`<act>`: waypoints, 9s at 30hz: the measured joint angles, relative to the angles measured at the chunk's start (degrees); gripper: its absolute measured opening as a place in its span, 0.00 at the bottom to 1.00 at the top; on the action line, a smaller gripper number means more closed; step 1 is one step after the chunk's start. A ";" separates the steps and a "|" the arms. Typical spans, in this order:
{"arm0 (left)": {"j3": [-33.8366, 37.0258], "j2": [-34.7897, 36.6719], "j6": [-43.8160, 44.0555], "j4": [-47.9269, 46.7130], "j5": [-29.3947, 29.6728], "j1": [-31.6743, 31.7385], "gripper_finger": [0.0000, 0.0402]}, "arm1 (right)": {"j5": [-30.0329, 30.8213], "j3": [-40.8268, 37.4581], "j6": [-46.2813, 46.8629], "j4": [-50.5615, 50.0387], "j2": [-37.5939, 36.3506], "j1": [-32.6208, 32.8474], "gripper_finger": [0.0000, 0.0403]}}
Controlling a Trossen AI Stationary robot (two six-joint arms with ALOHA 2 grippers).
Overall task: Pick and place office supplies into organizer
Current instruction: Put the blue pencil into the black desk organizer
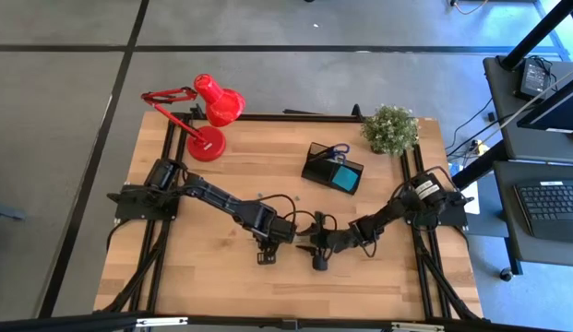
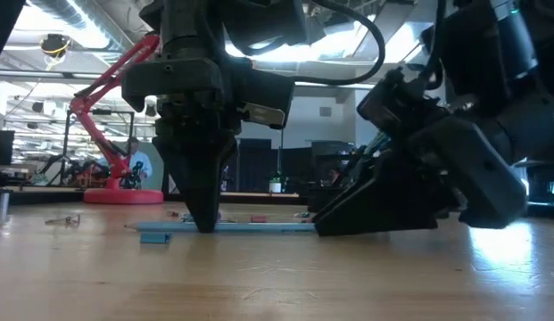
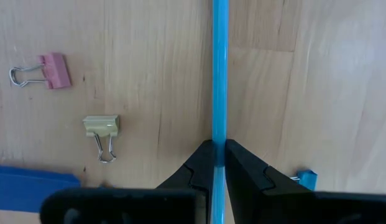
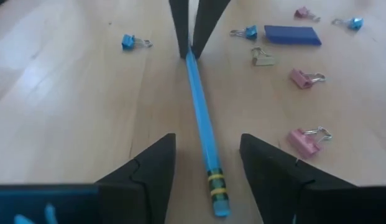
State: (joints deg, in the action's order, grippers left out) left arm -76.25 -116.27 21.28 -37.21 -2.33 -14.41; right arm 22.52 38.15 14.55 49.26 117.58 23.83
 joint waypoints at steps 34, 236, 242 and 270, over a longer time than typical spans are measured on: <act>0.00 0.02 4.81 0.09 0.02 0.26 0.07 | 0.45 0.09 -1.86 -2.89 1.74 -0.65 0.13; 0.44 -2.75 4.02 19.67 1.66 7.45 0.03 | -11.61 29.21 6.19 -99.38 -27.23 -2.42 0.23; 0.42 -2.80 3.02 19.77 -1.51 8.77 0.05 | -11.87 25.86 3.92 -96.99 -27.24 -2.82 0.38; 0.44 -2.95 1.49 21.86 -6.86 11.93 0.05 | -18.16 19.83 -5.28 -90.30 -19.81 -10.33 0.43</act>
State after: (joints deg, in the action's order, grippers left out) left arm -75.81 -119.22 22.76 -15.35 -9.19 -2.48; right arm 4.36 57.98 9.26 -41.03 97.77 13.50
